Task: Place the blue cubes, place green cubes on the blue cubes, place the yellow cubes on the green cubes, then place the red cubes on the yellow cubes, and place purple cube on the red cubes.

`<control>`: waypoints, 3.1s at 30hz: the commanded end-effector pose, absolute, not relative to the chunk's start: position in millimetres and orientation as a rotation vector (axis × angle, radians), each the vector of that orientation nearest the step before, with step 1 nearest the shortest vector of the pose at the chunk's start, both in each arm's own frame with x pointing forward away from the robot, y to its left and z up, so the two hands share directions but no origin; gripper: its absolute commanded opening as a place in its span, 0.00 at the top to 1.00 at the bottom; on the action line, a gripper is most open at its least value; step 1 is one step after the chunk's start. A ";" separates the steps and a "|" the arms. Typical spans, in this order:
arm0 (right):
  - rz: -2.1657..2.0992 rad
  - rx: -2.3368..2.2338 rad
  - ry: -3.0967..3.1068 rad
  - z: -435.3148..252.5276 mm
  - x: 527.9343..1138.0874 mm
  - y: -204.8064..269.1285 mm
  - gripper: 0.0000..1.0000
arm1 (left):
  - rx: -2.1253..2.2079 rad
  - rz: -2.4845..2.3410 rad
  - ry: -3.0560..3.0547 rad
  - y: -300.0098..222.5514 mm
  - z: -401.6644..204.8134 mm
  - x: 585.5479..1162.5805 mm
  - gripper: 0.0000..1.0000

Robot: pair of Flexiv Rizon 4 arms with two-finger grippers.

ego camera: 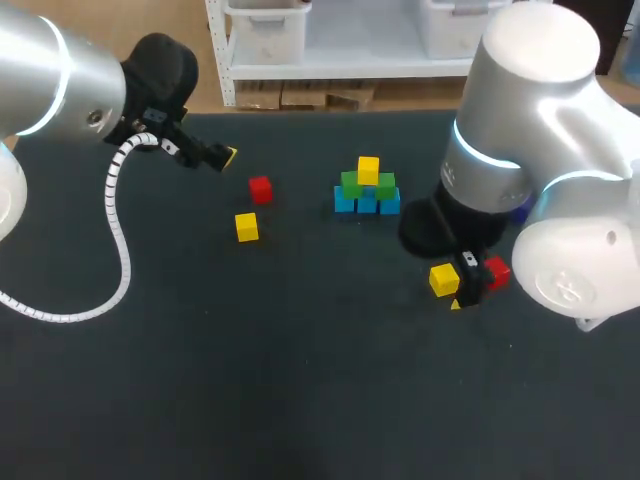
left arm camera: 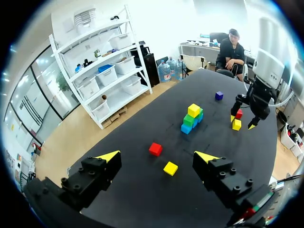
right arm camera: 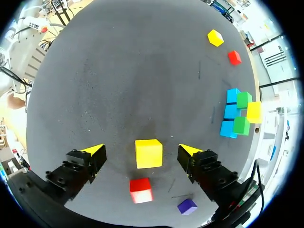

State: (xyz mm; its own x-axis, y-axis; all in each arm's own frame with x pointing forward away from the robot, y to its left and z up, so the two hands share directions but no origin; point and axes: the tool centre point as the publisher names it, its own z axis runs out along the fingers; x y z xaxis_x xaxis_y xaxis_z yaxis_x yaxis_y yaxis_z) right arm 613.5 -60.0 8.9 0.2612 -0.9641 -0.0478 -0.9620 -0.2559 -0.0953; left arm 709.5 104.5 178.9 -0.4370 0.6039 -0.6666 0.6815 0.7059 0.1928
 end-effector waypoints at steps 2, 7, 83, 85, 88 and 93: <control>-0.025 -2.420 1.853 4.3 618.8 -56.6 0.25 | 0.976 -0.137 2.169 105.0 178.4 710.4 0.00; -0.021 -2.419 1.855 3.5 620.7 -57.0 0.51 | 0.976 -0.137 2.169 105.0 178.4 710.4 0.00; 0.093 -2.203 2.163 83.7 747.6 -10.6 1.00 | 0.976 -0.137 2.169 105.0 178.4 710.4 0.00; 0.084 -2.208 2.167 82.1 751.0 -7.6 1.00 | 0.976 -0.137 2.169 105.0 178.4 710.4 0.00; 0.070 -2.217 2.174 80.8 756.2 -4.5 1.00 | 0.976 -0.137 2.169 105.0 178.4 710.4 0.00; 0.055 -2.234 2.176 78.4 761.4 -0.3 1.00 | 0.976 -0.137 2.169 105.0 178.4 710.4 0.00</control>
State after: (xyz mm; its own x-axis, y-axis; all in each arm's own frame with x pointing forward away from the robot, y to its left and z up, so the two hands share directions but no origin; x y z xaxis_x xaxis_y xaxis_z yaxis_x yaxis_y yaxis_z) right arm 753.0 -5.7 79.6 0.0259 -0.9984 -0.0498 -0.9992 -0.0244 -0.0309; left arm 709.5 104.5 178.9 -0.4370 0.6039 -0.6666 0.6815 0.7059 0.1928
